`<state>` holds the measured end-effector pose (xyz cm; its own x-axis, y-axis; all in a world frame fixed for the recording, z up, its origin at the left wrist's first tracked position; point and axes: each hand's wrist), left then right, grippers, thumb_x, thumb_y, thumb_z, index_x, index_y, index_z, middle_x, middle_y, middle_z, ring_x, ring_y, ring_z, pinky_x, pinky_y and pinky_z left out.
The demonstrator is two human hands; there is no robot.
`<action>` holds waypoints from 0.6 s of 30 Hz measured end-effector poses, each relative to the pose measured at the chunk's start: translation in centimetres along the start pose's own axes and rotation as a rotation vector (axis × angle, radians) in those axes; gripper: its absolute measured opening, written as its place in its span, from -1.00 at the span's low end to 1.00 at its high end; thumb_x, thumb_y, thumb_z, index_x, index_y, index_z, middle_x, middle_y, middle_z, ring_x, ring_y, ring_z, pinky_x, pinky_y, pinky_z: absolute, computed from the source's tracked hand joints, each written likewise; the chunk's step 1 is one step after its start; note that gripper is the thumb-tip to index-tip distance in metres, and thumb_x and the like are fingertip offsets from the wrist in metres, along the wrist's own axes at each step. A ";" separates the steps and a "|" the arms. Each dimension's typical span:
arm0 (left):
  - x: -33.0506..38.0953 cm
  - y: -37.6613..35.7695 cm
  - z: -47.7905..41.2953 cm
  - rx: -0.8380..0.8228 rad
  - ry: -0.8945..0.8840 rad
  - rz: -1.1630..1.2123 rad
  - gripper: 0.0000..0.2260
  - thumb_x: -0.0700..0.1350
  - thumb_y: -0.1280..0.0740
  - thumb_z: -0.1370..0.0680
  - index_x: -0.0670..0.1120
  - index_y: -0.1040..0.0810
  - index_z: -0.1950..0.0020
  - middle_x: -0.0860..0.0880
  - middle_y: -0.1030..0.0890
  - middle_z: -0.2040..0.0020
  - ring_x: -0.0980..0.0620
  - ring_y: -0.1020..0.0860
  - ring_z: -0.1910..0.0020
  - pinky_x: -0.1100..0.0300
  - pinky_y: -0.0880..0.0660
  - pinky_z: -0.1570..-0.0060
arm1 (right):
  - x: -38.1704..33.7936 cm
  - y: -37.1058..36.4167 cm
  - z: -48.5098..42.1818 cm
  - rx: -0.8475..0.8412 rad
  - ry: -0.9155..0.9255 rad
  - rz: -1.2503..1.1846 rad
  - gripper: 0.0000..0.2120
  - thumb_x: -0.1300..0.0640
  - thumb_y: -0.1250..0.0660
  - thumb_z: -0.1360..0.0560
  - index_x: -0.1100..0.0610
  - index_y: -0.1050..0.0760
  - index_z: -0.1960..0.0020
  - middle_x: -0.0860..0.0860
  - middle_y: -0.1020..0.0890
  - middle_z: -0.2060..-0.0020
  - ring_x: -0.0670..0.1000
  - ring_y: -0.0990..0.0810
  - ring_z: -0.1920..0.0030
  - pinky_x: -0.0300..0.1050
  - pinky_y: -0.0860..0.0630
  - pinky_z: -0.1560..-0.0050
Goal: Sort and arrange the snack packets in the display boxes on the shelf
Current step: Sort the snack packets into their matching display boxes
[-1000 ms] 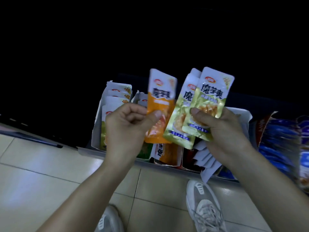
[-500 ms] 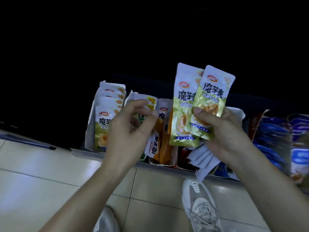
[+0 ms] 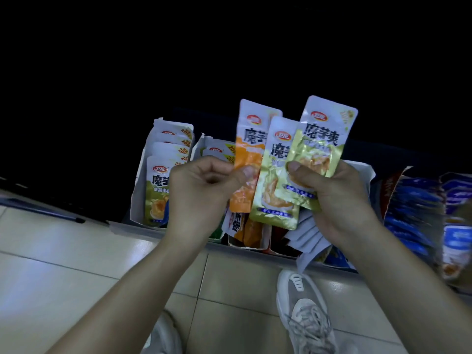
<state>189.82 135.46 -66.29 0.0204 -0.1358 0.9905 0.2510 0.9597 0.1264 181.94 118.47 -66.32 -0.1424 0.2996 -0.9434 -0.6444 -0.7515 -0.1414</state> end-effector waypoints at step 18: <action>-2.1 9.4 -2.2 0.128 -0.525 -0.914 -0.63 -0.03 -0.30 -0.53 -0.13 -0.59 -0.30 -0.08 -0.63 -0.19 -0.19 -0.45 -0.17 0.01 -0.40 -0.14 | -0.5 -1.6 0.8 0.101 0.179 0.104 -0.64 0.17 -0.49 -0.45 0.17 -0.54 -0.22 -0.04 -0.70 -0.05 -0.08 -0.68 -0.07 -0.23 -0.58 -0.05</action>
<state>194.32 144.25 -67.31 -0.5524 -0.7247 0.4119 -0.1445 0.5700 0.8089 182.45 119.97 -65.36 -0.0821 0.1079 -0.9908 -0.7065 -0.7075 -0.0185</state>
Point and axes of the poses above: each hand's wrist, its own z-axis away from the middle knuckle, its own y-axis out of the back of the hand, x = y × z
